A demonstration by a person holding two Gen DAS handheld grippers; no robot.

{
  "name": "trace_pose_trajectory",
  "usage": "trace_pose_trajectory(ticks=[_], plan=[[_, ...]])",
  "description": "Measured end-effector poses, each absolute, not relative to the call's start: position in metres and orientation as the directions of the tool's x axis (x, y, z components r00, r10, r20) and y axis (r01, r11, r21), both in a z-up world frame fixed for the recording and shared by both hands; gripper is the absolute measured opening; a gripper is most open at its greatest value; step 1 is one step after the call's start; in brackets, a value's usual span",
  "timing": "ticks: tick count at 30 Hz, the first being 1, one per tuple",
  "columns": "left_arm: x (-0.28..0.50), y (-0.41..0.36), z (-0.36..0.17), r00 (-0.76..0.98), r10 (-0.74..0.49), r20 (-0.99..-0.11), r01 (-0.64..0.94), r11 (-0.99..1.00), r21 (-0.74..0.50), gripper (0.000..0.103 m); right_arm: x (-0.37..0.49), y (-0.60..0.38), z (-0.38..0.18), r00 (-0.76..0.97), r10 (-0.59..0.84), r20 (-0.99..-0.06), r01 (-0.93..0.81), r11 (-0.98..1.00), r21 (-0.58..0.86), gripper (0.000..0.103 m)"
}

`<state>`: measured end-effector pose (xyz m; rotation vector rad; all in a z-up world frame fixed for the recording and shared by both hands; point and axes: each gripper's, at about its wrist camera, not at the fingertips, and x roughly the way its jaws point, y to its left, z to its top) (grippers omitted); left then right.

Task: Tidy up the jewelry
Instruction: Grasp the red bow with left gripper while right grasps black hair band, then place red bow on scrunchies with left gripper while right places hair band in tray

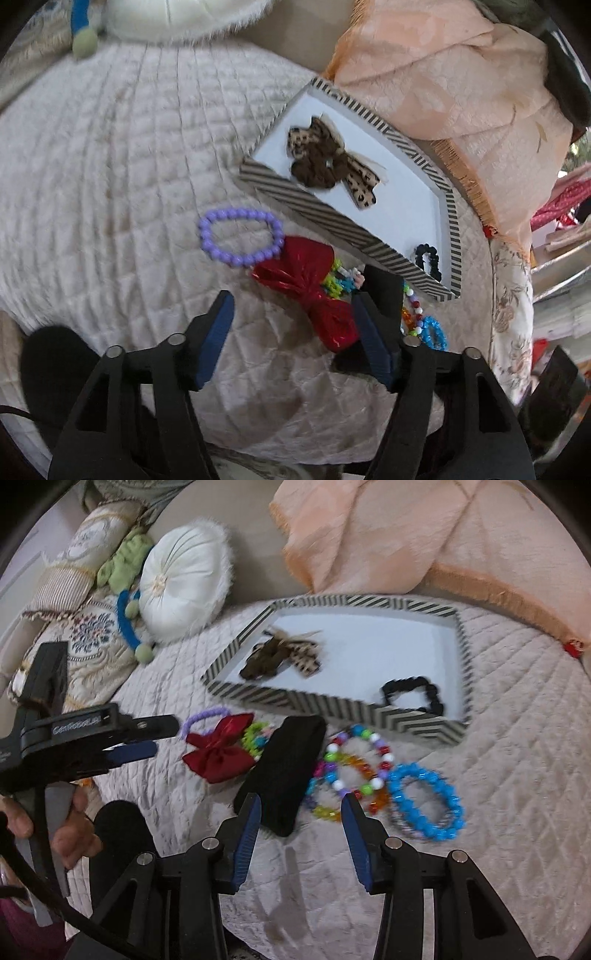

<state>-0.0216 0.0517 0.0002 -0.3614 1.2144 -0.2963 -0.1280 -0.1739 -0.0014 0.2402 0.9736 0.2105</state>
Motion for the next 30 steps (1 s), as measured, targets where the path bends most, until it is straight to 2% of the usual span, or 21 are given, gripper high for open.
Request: trace_pose_trajectory(ticks=[10,12,13,14,16,20,22,23,25,30], plan=[[-0.003,0.032,-0.035,0.275,-0.425,-0.862,-0.058,0.888,-0.456,0.068,-0.111,-0.167,-0.011,0.515,0.306,-0.801,-0.086,0.948,0.307,0.043],[-0.002,0.026,-0.039,0.273,-0.425,-0.863,-0.032,0.893,-0.449,0.049,-0.108,-0.166,-0.014,0.515,0.312,-0.799,-0.081,0.945,0.317,0.043],[-0.002,0.022,-0.040,0.266,-0.406,-0.874,-0.012,0.905,-0.424,0.029,-0.106,-0.166,-0.014,0.516,0.316,-0.796,-0.083,0.943,0.321,0.043],[-0.001,0.021,-0.041,0.264,-0.394,-0.880,0.003,0.913,-0.408,0.021,-0.104,-0.164,-0.015,0.517,0.319,-0.794,-0.087,0.942,0.323,0.043],[-0.002,0.023,-0.039,0.282,-0.397,-0.874,0.019,0.913,-0.409,0.016,-0.100,-0.159,-0.015,0.517,0.325,-0.792,-0.101,0.942,0.321,0.043],[-0.005,0.034,-0.025,0.315,-0.402,-0.860,0.044,0.911,-0.410,0.013,-0.088,-0.145,-0.021,0.513,0.314,-0.799,-0.133,0.949,0.287,0.043],[-0.007,0.040,-0.017,0.334,-0.400,-0.854,0.052,0.912,-0.407,0.013,-0.080,-0.140,-0.029,0.500,0.290,-0.816,-0.133,0.957,0.258,0.033],[-0.009,0.044,-0.014,0.343,-0.399,-0.850,0.055,0.912,-0.406,0.013,-0.077,-0.139,-0.034,0.495,0.283,-0.822,-0.132,0.959,0.251,0.031],[-0.009,0.048,-0.008,0.361,-0.394,-0.845,0.057,0.914,-0.401,0.013,-0.075,-0.138,-0.039,0.490,0.292,-0.821,-0.139,0.956,0.257,0.020],[-0.012,0.058,-0.001,0.378,-0.385,-0.842,0.061,0.918,-0.392,0.013,-0.086,-0.145,-0.025,0.518,0.317,-0.795,-0.160,0.948,0.273,0.010]])
